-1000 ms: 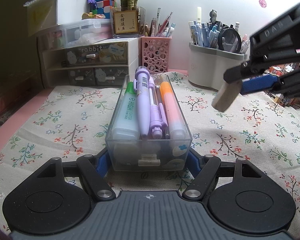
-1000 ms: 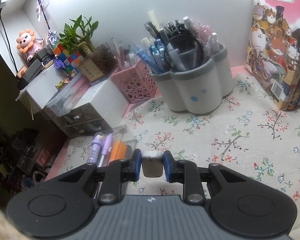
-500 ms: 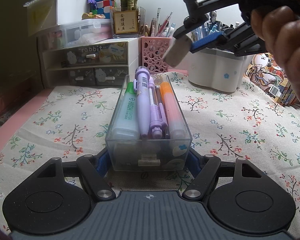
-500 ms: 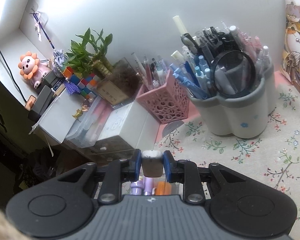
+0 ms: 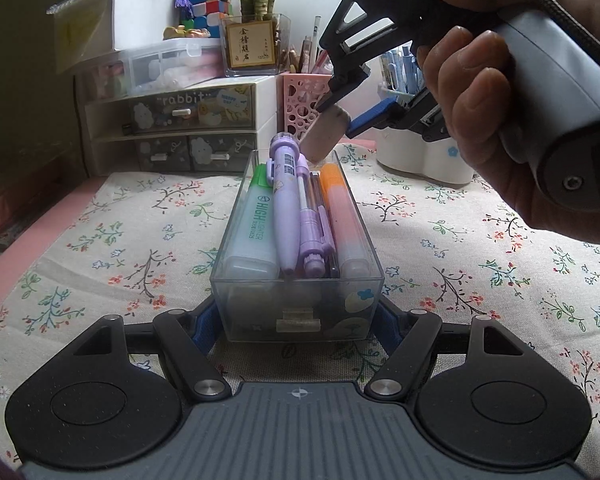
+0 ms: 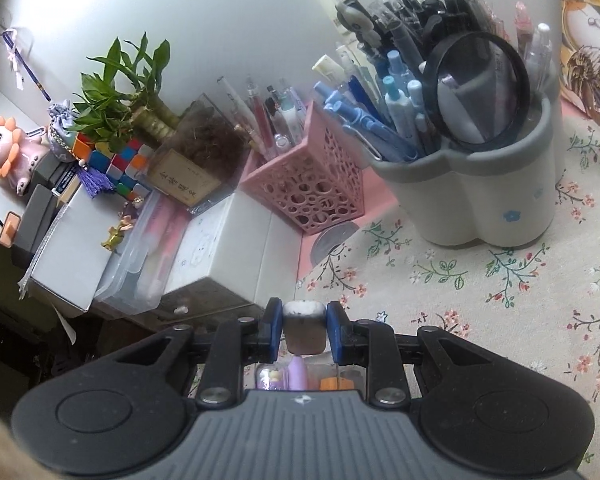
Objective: Organize stationery
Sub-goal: 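Lower the white eraser into the clear box and open the right gripper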
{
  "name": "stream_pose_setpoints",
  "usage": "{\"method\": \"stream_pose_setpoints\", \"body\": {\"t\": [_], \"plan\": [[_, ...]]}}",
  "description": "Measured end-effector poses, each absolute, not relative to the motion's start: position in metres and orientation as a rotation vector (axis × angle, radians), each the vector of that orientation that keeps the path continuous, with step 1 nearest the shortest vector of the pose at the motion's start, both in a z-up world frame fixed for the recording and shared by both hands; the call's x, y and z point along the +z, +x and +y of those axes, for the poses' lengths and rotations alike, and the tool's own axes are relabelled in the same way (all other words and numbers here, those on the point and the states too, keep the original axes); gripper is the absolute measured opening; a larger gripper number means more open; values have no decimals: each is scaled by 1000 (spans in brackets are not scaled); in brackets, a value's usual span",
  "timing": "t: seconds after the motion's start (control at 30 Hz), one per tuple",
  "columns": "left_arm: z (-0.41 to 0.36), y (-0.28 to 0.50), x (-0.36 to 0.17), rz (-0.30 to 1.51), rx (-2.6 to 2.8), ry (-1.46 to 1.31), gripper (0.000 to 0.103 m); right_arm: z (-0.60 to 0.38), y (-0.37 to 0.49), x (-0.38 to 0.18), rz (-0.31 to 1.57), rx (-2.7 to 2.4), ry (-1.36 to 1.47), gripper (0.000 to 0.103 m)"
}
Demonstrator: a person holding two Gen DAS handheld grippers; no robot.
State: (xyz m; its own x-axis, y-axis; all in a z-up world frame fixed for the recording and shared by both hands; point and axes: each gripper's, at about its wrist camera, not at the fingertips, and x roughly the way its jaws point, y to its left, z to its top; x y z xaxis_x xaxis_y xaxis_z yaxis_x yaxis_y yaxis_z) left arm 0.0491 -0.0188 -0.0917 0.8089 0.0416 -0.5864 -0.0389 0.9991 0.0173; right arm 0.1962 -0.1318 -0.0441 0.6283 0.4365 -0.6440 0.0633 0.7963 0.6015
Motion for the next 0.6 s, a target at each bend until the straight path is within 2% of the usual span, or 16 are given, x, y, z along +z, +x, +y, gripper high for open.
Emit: {"method": "stream_pose_setpoints", "body": {"t": [0.6], "plan": [[-18, 50, -92, 627, 39, 5, 73, -104, 195, -36, 862, 193, 390, 26]]}}
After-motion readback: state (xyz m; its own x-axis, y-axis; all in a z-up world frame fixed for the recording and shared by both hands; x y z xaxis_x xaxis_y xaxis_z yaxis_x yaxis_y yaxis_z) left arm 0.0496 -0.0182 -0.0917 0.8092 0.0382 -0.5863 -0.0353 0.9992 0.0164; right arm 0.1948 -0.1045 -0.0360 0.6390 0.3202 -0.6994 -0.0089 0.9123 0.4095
